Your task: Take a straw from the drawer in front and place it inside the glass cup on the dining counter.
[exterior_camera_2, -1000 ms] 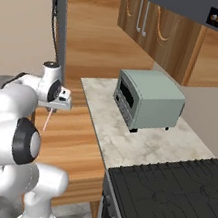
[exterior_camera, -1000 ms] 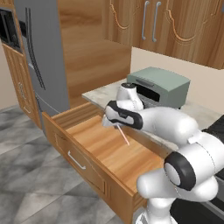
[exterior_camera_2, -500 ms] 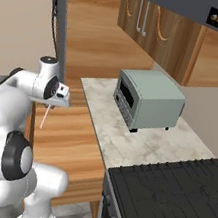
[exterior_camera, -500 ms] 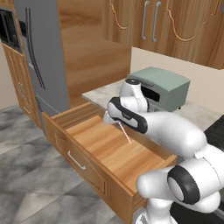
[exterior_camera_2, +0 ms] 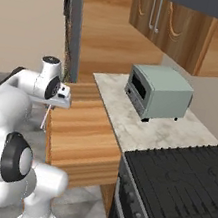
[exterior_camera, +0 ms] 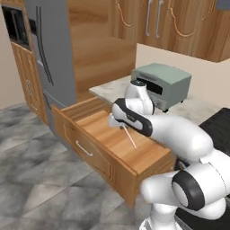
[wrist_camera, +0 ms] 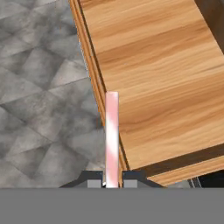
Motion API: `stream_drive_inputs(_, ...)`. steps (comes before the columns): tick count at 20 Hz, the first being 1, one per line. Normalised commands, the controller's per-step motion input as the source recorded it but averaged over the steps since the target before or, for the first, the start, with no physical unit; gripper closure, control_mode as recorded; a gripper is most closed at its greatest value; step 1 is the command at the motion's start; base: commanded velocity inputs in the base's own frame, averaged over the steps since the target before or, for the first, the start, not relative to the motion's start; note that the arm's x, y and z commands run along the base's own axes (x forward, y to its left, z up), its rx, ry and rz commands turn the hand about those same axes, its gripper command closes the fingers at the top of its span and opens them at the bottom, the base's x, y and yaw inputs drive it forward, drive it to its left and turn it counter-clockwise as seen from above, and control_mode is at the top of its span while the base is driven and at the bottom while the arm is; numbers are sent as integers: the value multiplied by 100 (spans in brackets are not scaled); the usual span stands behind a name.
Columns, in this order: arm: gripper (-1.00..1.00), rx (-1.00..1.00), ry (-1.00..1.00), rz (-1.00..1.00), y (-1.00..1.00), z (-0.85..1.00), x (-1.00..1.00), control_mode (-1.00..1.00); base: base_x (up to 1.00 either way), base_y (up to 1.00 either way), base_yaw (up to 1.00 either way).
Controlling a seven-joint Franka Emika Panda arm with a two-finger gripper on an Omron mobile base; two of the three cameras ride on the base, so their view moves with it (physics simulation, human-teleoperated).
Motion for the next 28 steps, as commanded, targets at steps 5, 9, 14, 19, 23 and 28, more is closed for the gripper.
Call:
stream_drive_inputs(5,100,0,0,0,0,0,0,100,-82,65,46)
stream_drive_inputs(9,100,0,0,0,0,0,0,100,-64,68,56)
stream_drive_inputs(14,100,0,0,0,0,0,0,100,-49,55,57)
stream_drive_inputs(19,100,0,0,0,0,0,0,100,-33,44,56)
stream_drive_inputs(23,100,0,0,0,0,0,0,100,-18,18,56)
stream_drive_inputs(28,100,0,0,0,0,0,0,100,1,1,62)
